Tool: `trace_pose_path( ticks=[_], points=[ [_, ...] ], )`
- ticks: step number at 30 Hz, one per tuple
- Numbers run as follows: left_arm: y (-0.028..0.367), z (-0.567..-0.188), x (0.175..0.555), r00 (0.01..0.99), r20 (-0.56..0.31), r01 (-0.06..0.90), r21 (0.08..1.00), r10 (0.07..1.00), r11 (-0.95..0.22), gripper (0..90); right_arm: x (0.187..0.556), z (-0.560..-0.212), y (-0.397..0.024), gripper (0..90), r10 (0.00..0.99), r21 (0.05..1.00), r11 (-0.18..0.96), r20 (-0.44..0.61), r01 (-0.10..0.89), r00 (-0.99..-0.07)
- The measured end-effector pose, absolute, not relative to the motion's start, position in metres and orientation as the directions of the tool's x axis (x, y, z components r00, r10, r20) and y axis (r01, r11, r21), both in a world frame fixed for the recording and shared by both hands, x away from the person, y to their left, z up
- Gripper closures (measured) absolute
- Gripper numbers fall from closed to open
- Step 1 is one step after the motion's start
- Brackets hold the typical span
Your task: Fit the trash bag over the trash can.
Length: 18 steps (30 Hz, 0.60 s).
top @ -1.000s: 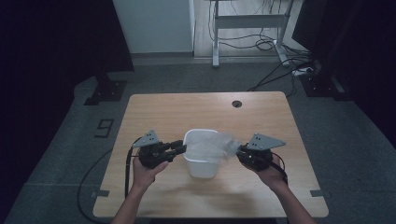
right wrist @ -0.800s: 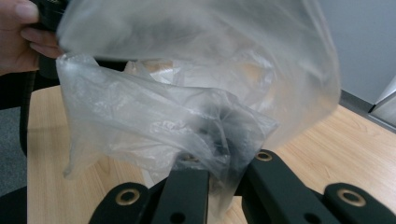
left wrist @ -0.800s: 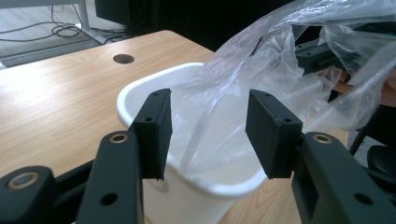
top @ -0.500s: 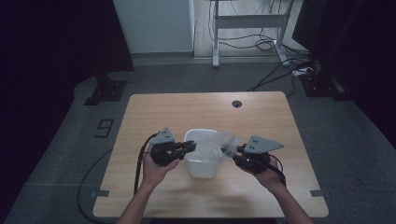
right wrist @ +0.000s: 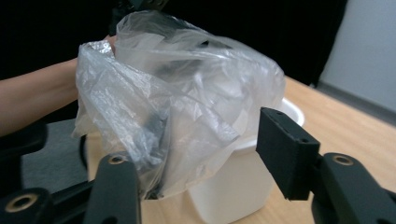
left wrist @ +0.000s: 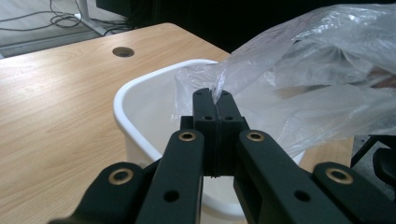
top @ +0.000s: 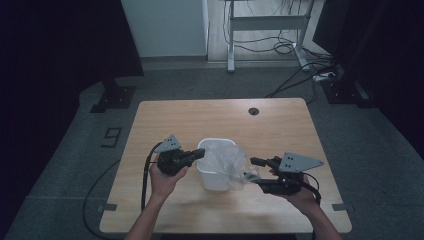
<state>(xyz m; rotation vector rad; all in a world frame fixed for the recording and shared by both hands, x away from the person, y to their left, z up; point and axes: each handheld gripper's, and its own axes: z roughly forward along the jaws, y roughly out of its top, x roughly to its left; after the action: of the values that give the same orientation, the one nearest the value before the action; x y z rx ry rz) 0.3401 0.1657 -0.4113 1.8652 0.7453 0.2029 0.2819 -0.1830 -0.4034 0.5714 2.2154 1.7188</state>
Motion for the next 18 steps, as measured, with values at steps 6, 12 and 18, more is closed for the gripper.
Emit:
trace_pose_path(
  ticks=[6, 12, 18],
  points=[
    [0.164, -0.413, 0.344, 0.778, -0.221, 0.418, 0.881, 0.588, -0.221, 89.9, 0.279, -0.403, -0.181, 41.7, 0.409, 0.965, 0.227, 0.031, 0.135, -0.912],
    [0.16, -0.412, 0.343, 0.777, -0.224, 0.419, 0.881, 0.589, -0.218, 89.9, 0.281, -0.402, -0.178, 39.4, 0.46, 0.963, 0.212, 0.05, 0.164, -0.887],
    [0.159, -0.408, 0.337, 0.801, -0.235, 0.4, 0.895, 0.551, -0.199, 83.7, 0.293, -0.402, -0.171, 37.2, 0.538, 0.961, 0.2, 0.055, 0.191, -0.841]
  ],
)
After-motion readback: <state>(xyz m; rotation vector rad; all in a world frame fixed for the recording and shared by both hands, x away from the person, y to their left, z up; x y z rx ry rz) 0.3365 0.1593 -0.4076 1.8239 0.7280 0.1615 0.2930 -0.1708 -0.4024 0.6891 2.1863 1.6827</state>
